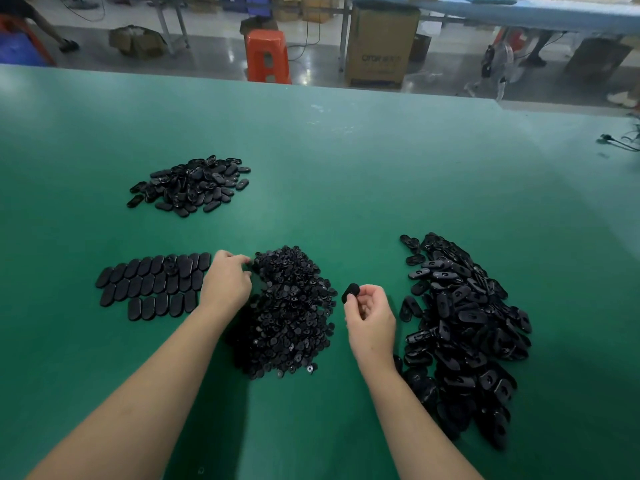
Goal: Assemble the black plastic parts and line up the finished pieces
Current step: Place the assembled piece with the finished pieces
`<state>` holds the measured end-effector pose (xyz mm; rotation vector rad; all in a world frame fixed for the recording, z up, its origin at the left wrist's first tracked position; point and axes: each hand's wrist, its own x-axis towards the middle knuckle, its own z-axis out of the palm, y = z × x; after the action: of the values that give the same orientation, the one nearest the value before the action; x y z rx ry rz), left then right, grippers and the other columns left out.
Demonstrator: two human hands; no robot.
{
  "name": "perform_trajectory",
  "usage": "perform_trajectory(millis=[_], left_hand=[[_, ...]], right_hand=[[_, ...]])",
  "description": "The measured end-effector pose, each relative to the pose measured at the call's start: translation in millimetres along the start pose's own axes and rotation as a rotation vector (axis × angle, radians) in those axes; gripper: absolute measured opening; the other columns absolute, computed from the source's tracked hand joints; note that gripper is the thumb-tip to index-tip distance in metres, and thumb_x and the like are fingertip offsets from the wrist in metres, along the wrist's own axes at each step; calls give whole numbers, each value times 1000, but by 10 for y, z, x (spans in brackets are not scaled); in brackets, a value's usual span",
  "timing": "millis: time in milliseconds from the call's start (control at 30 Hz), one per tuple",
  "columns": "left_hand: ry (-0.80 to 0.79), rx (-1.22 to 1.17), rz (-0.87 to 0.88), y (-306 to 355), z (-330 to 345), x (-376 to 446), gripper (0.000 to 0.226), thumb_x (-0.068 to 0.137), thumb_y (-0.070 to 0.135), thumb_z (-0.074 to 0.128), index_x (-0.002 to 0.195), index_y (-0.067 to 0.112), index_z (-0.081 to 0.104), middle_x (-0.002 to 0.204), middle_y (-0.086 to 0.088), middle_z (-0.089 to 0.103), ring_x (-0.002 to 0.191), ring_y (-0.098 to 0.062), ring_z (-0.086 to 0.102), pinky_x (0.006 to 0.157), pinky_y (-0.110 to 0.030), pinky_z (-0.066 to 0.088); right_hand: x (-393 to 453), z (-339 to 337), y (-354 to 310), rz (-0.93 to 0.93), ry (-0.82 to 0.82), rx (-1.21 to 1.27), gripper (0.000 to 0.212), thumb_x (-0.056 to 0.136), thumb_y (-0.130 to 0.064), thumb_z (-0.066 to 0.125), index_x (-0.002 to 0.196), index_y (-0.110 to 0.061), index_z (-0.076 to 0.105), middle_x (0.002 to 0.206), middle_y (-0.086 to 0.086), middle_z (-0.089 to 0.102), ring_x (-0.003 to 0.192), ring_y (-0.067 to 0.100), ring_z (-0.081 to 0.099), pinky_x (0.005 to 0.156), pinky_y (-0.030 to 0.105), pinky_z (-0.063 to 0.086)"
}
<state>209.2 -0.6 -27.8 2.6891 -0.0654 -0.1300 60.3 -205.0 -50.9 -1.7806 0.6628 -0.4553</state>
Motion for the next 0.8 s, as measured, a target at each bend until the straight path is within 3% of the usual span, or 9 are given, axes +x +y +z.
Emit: perform_trajectory(millis=[100,200,433,567,800], left_hand=[[14,-15,23,-25,-13,7,29,99,19,59,127,19,67,129,-8,54,100,-29,61,89,-43,53],[8,-22,63,-43,-20,15,36,100,18,58,135,25,62,123,-7,55,95,-27,59,84,-43,54],[-114,110,98,-22,-48,155,48,106,23,42,151,38,42,115,-1,37,80,-20,52,76,-39,53],[-141,138,112,-4,-94,194,39,104,24,46,140,36,55,124,-8,44,73,-22,55,74,-39,56],[4,40,146,-48,-114,72,13,97,19,64,105,19,74,103,-5,59,86,-24,58,79,-38,52]], right_hand=[[-2,0,-4,-6,1,-1,10,97,-24,64,95,-28,56,83,-6,66,69,5,60,63,26,52],[-5,-1,-11,-7,0,-3,10,97,-24,65,95,-29,56,83,-7,66,68,2,59,63,24,51],[-9,-5,-20,-6,-8,-13,10,97,-24,65,95,-29,55,84,-8,65,69,-4,59,62,19,48],[-8,-4,-12,-7,-11,-16,10,97,-24,64,95,-28,56,82,-7,65,68,-3,58,61,20,49],[-9,0,-6,-10,-9,-18,10,97,-24,65,96,-28,56,84,-8,65,69,-1,58,63,20,49]])
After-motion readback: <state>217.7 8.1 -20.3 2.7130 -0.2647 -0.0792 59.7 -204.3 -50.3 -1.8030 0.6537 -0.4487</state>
